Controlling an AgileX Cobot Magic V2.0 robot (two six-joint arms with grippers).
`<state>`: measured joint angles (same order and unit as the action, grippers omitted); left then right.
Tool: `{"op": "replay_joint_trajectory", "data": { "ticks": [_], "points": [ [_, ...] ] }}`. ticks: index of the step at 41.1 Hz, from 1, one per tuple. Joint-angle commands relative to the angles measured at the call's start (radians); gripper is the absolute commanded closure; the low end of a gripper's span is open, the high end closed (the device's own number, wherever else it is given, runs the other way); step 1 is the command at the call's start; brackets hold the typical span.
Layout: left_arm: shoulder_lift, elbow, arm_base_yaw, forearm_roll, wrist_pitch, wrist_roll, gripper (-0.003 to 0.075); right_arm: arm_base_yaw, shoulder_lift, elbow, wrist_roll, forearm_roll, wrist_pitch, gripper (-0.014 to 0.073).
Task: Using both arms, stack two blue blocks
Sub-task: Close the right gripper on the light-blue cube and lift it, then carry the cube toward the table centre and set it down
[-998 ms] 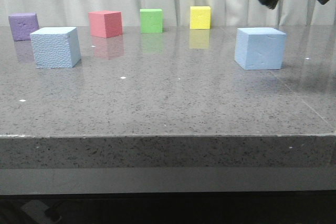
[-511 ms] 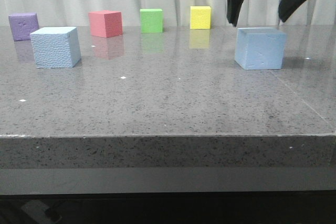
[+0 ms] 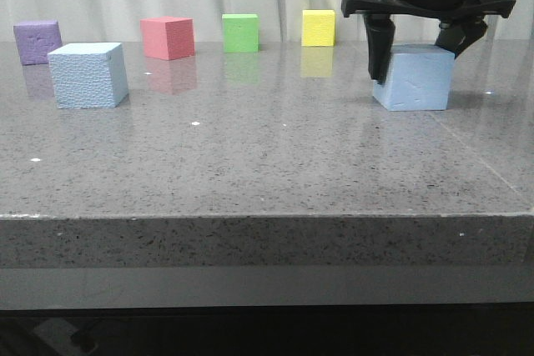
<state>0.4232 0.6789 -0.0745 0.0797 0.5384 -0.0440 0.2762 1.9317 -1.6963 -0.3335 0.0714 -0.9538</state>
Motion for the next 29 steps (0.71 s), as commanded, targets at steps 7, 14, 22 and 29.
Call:
{"op": "replay_joint_trajectory", "data": {
  "ticks": [7, 14, 22, 29],
  "points": [
    [0.017, 0.032, 0.002, 0.003, -0.085, -0.004, 0.0134, 0.033, -0.083, -0.090, -0.001, -0.012, -0.070, 0.0162],
    [0.017, 0.032, 0.002, 0.003, -0.085, -0.004, 0.0134, 0.109, -0.084, -0.156, -0.025, -0.013, -0.089, 0.0162],
    [0.017, 0.032, 0.002, 0.003, -0.085, -0.004, 0.0134, 0.205, -0.064, -0.174, -0.140, 0.022, -0.052, 0.0162],
    [0.017, 0.032, 0.002, 0.003, -0.085, -0.004, 0.0134, 0.252, -0.007, -0.198, -0.210, 0.035, -0.031, 0.0162]
  ]
}}
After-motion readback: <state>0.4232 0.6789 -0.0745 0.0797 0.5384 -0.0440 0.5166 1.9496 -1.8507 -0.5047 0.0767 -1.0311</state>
